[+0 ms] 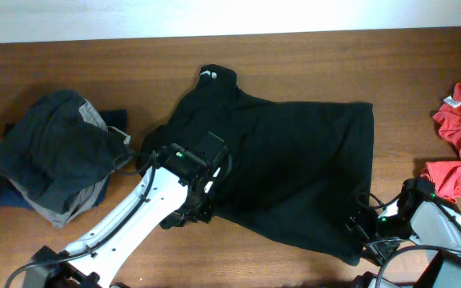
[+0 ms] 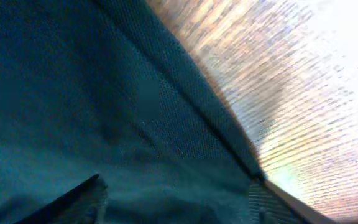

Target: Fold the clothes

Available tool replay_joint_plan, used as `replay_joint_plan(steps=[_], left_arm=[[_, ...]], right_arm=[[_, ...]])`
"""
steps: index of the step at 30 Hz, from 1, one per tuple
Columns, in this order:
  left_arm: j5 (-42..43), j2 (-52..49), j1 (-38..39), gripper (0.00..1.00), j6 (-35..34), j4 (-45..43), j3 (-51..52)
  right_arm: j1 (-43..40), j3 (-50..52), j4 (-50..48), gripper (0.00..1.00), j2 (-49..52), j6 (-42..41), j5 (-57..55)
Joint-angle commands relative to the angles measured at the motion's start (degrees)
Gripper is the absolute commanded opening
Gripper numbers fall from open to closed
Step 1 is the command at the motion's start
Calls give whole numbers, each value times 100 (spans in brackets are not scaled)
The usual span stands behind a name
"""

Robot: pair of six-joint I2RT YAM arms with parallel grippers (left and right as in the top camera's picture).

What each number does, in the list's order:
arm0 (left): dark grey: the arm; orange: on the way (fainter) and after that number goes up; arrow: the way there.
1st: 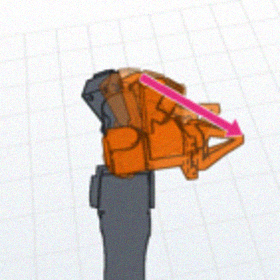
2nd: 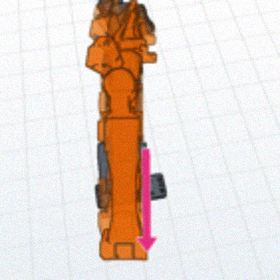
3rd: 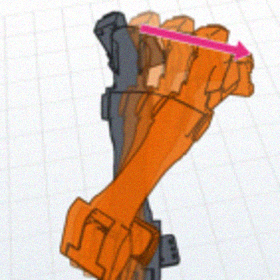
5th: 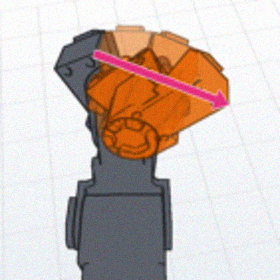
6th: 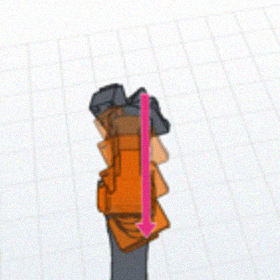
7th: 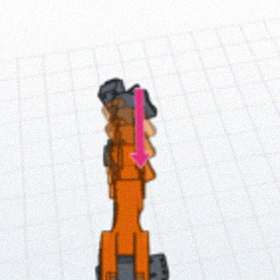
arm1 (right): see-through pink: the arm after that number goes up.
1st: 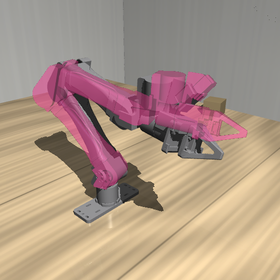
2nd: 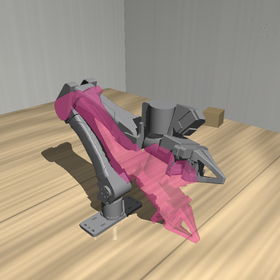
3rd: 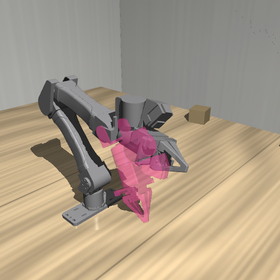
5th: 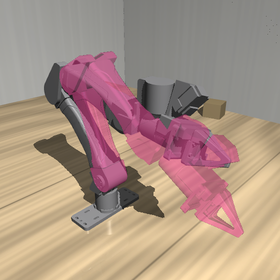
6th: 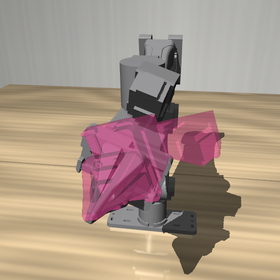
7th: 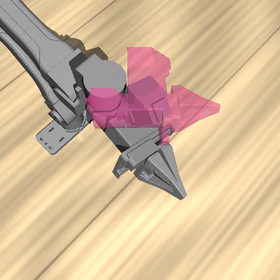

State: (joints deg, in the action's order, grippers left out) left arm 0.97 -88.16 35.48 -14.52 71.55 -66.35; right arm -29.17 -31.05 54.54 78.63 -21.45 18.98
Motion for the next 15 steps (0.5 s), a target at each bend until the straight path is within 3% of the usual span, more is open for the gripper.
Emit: replay_joint_plan(steps=[1,3,5,8,11,15], left_arm=[[-101,66,-39,0,72,-31,-66],[-101,66,-39,0,72,-42,-66],[-101,66,-39,0,72,-44,-66],[-103,66,-39,0,72,-44,-66],[-101,66,-39,0,72,-37,-66],[-101,66,-39,0,72,-35,-66]], right_arm=[[33,365,-164,61,146,-50,90],[33,367,-188,51,146,-50,92],[33,367,-267,31,146,-52,92],[33,367,-385,11,146,-50,160],[33,350,-343,4,144,-2,229],[33,125,-13,4,68,249,332]])
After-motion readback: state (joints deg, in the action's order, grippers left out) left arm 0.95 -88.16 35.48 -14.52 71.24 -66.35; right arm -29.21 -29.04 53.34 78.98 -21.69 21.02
